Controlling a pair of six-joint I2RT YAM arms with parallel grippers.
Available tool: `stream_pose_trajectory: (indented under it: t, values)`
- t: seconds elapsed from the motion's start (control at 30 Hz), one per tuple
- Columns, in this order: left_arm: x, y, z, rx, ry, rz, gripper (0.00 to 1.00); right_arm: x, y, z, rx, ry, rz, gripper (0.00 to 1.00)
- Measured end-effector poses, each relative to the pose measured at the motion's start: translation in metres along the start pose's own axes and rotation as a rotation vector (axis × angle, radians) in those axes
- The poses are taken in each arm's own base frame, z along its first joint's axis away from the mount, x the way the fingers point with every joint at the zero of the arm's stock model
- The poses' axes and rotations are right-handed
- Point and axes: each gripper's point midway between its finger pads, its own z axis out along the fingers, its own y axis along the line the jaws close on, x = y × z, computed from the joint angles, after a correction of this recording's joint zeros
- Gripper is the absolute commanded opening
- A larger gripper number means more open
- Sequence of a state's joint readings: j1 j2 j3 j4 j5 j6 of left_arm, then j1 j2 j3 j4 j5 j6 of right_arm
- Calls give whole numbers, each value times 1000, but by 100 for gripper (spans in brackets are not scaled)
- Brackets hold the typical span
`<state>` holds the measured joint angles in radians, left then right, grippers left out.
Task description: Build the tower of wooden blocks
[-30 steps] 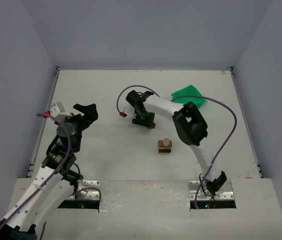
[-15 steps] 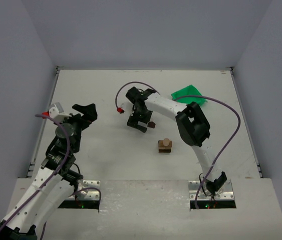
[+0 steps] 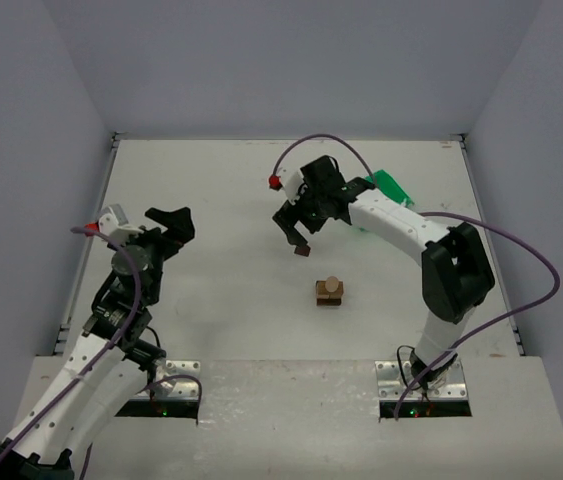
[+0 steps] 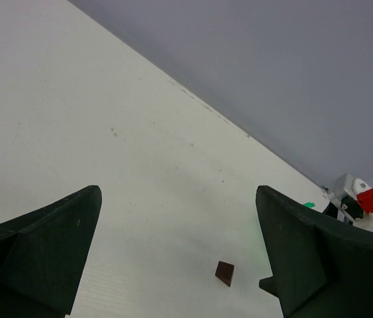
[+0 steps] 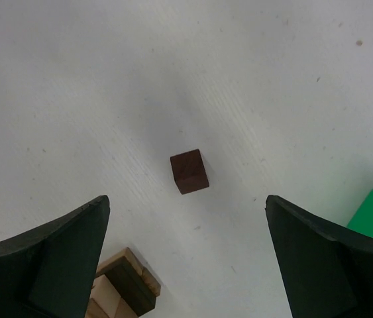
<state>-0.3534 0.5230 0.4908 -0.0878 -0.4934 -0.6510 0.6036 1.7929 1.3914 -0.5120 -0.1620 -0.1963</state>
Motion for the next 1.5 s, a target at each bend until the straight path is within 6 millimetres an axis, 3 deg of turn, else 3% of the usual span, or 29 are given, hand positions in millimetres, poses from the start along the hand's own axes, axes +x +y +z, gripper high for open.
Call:
stream_pose_trajectory:
  t: [0.17,0.37,0.53,0.57,0.67,1.2,1.3,1.5]
  values:
    - [20,10,11,-52,60,42,100,48,1,20,-12,83,63,99]
    - [43,27,27,-186,150,119,100,59,2,43,-24,98,72,96]
    - [53,36,33,-249,196,159,100,70,4,58,-49,123,81,80]
    - [54,37,34,-254,200,164,100,72,4,60,-51,128,82,67]
    - [56,39,34,-262,208,170,100,74,3,63,-54,129,82,57]
    - [57,38,35,-262,214,176,100,75,-6,73,-48,113,65,55]
    - [58,38,35,-261,216,177,100,75,-6,73,-48,112,61,48]
    - [57,37,35,-258,214,178,100,75,-6,74,-48,113,58,48]
